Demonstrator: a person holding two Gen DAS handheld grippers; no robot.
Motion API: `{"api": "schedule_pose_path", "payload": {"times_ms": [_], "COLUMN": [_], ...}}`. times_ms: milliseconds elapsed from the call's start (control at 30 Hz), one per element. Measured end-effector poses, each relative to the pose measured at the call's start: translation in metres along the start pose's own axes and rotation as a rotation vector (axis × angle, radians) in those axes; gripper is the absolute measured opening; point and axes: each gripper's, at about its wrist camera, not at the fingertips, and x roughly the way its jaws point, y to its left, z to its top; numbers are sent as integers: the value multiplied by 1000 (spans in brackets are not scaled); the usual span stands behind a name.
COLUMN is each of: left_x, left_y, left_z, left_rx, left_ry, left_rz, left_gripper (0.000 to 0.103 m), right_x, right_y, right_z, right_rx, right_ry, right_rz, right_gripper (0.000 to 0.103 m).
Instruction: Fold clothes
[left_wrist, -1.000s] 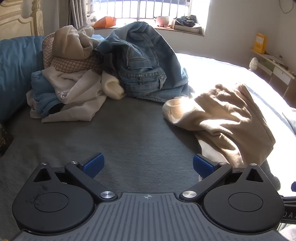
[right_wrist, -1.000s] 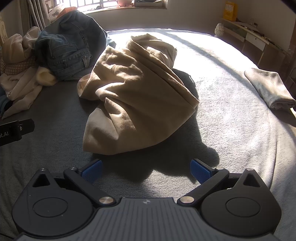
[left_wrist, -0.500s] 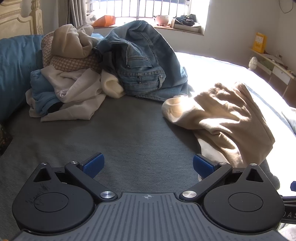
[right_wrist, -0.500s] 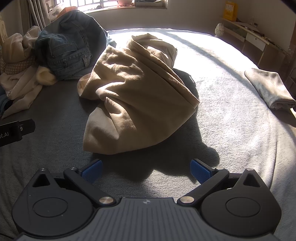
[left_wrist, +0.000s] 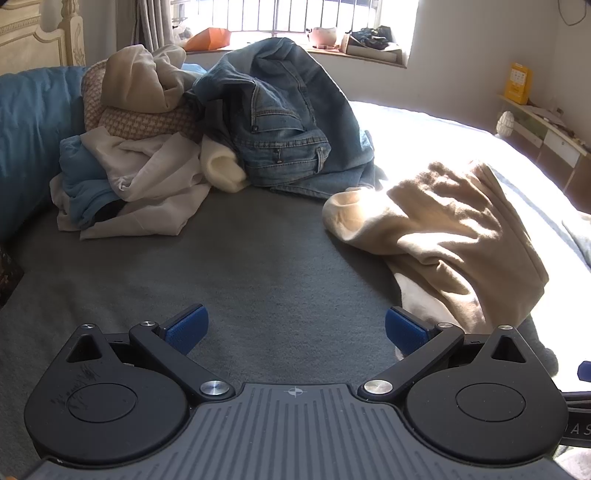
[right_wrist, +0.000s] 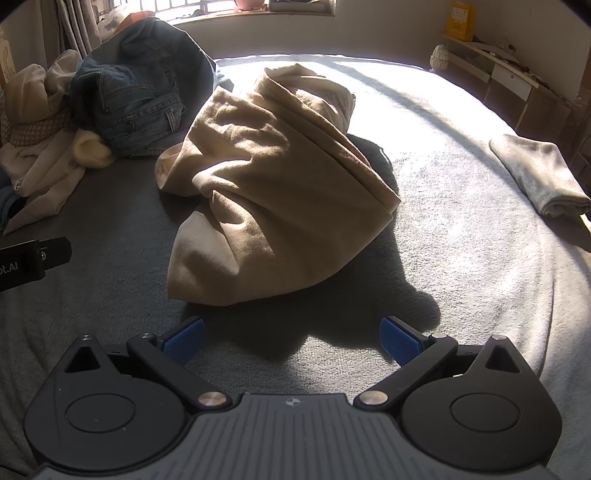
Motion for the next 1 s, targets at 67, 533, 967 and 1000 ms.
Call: {"api": "schedule_pose_path", "payload": {"times_ms": [67,533,967,1000], "left_x": [0,2,25,28], "left_y": [0,1,1,0], "left_z": [0,-1,9,10], "left_rx": [-1,1,13,17], "left_ry": [1,3,-81,-92], "left_rz": [-1,-13,-121,-132], "left_gripper": [103,103,103,103], "right_x": [0,1,14,16], "right_y": [0,-2,-42,-46], "right_z": [0,0,66,74], "right_rx": [0,11,112,123], "right_ry": [0,-8,-128,-139], "right_rz": [0,7,123,136], "right_gripper": [103,103,103,103]}}
